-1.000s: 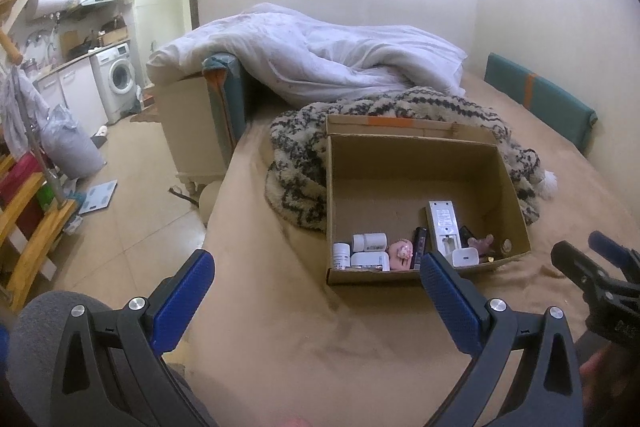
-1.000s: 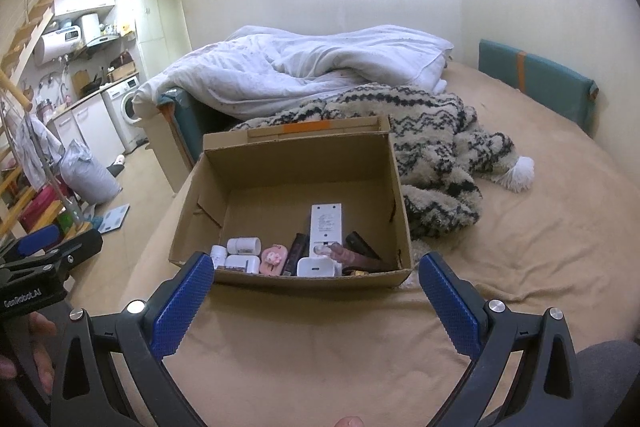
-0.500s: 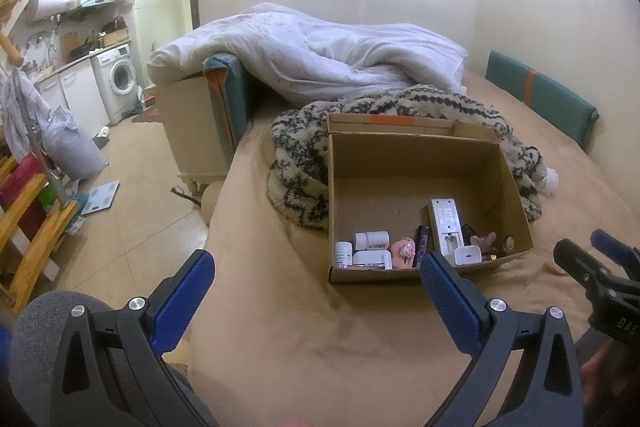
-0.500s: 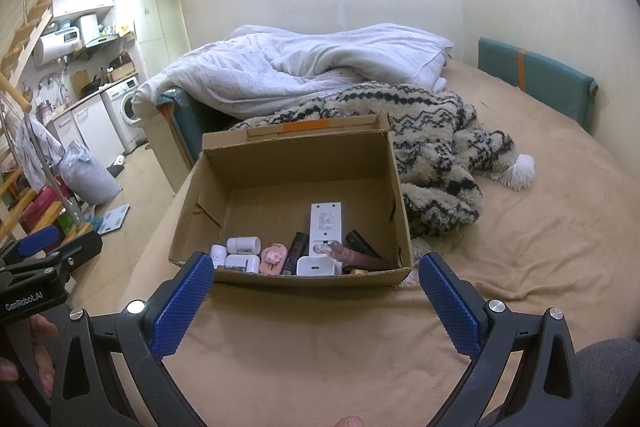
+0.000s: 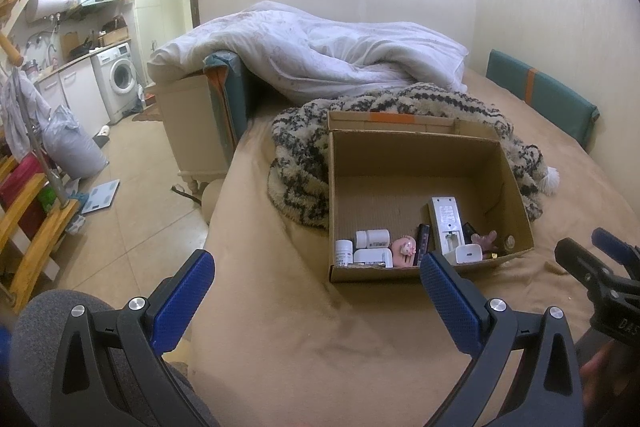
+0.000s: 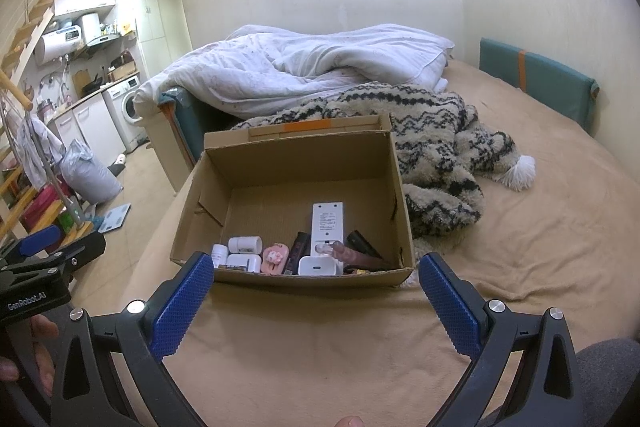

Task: Organize rigid objects

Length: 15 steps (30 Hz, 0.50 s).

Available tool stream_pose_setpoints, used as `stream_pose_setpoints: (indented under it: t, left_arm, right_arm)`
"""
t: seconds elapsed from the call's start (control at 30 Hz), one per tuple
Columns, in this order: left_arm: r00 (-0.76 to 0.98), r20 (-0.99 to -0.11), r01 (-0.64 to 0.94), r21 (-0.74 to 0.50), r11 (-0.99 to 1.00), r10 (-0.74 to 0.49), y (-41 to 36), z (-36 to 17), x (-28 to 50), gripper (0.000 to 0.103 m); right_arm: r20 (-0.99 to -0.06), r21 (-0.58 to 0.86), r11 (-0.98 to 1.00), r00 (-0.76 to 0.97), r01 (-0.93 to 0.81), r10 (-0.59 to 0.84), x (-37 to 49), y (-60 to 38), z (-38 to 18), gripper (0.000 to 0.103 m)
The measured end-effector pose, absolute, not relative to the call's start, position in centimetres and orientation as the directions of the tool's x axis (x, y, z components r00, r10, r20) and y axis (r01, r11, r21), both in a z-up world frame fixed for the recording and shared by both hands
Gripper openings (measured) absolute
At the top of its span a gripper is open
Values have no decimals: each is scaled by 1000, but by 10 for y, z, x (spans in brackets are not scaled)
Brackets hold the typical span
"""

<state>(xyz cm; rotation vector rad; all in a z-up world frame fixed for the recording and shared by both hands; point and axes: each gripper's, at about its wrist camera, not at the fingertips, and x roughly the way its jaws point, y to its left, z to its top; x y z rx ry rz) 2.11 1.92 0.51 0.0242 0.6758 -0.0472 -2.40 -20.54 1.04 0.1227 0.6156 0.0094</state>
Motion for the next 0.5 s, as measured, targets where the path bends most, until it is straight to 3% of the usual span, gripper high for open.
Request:
stream_pose_setpoints:
  t: [0.5]
  left_arm:
    - [774,-632,57,9,998,-39,20,-1,19,103]
  right_arm:
    - [-576,118,993,816,27,46,-24,-206,11,103]
